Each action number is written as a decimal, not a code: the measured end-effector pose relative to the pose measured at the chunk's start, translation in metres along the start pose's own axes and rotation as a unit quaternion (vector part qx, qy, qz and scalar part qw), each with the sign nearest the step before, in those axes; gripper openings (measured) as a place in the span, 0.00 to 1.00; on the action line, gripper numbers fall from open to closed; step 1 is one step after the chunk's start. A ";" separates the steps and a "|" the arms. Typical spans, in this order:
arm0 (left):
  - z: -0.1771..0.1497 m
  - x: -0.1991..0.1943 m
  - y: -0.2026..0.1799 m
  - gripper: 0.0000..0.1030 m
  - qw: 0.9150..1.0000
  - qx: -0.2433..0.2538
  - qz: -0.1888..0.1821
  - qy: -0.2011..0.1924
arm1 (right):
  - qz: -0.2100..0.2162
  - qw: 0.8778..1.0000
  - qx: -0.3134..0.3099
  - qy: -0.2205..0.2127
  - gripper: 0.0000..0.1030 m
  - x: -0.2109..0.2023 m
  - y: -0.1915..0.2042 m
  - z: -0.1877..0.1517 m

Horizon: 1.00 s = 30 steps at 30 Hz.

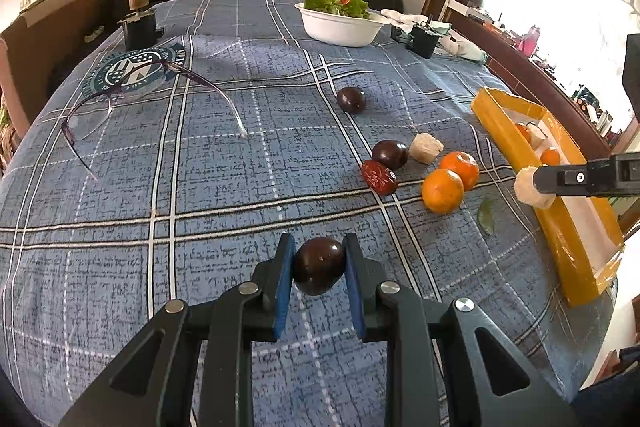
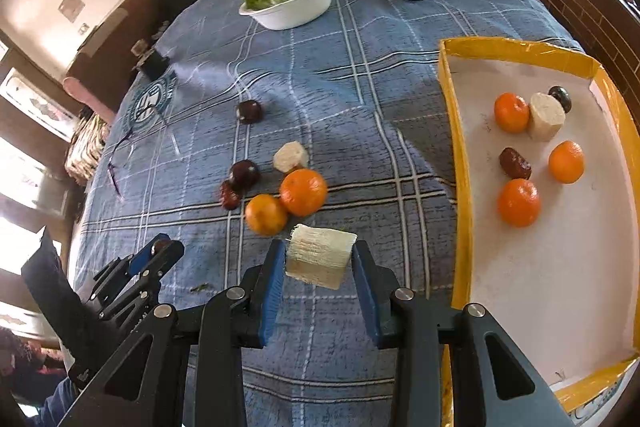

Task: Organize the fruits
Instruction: 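Carry the dark plum and white chunk over the yellow tray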

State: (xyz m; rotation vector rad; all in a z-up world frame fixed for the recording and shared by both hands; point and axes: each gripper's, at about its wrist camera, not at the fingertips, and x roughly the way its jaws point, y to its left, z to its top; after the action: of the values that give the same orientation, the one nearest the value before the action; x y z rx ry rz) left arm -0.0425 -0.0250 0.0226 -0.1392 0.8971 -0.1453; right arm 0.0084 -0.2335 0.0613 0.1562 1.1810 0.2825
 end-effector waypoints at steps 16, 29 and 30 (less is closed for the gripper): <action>0.013 -0.015 -0.033 0.23 0.999 0.042 -0.002 0.000 | 0.033 0.999 0.017 -0.008 0.36 -0.008 -0.011 -0.007; 0.036 -0.007 -0.098 0.23 0.992 0.116 -0.057 0.003 | 0.032 0.994 0.098 -0.036 0.36 -0.035 -0.071 -0.018; 0.038 -0.006 -0.104 0.23 0.991 0.123 -0.062 0.004 | 0.031 0.993 0.106 -0.039 0.36 -0.038 -0.076 -0.018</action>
State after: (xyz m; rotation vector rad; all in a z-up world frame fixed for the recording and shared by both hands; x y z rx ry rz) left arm -0.0233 -0.1240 0.0701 0.0355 0.8714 -0.3697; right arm -0.0113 -0.3181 0.0674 0.3877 1.1278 0.2033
